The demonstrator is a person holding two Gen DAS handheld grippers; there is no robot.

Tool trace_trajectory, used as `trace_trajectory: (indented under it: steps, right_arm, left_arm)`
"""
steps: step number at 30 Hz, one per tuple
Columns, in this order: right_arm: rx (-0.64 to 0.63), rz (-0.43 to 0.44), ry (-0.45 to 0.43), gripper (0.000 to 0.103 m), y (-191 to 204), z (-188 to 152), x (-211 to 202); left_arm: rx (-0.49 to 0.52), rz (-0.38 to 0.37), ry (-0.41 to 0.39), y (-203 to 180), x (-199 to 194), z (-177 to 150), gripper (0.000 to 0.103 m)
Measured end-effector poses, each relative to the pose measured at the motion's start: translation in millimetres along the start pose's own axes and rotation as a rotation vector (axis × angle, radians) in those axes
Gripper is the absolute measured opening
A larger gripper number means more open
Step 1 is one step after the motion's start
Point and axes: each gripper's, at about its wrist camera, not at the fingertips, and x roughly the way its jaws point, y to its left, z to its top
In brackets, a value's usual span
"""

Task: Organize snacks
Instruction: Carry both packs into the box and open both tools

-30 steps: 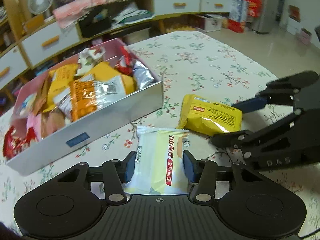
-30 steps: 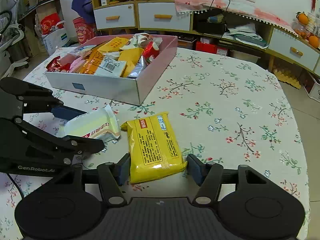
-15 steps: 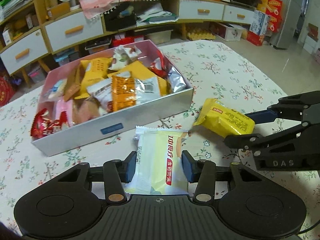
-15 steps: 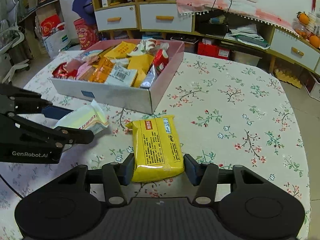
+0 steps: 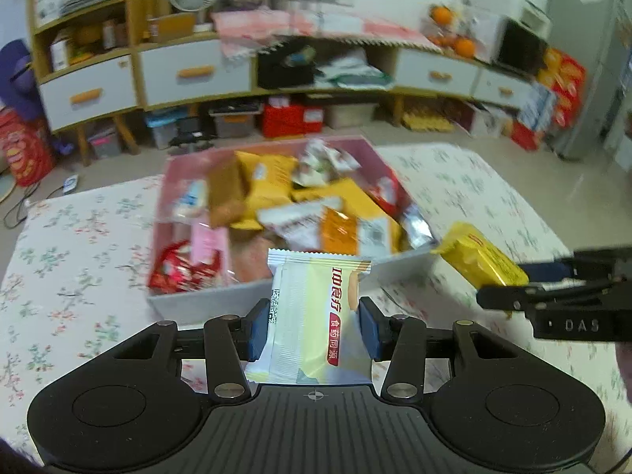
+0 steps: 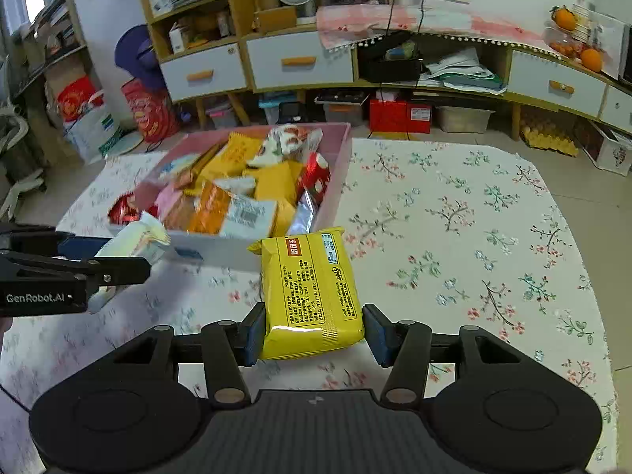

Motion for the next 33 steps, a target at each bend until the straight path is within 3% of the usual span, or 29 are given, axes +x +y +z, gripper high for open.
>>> trace_trajectory:
  steps: [8, 22, 33]
  right_arm:
    - [0.063, 0.012, -0.033, 0.022, 19.9, 21.5, 10.4]
    - [0.271, 0.068, -0.065, 0.022, 17.6, 65.3, 54.0]
    - [0.239, 0.062, -0.063, 0.026, 21.5, 82.8, 89.2]
  left_arm:
    - [-0.106, 0.033, -0.052, 32.9, -0.7, 14.4, 0.044]
    - [-0.106, 0.097, -0.099, 61.5, 43.5, 47.9, 0.044]
    - [-0.103, 0.116, -0.110, 74.8, 84.3, 65.3, 0.046]
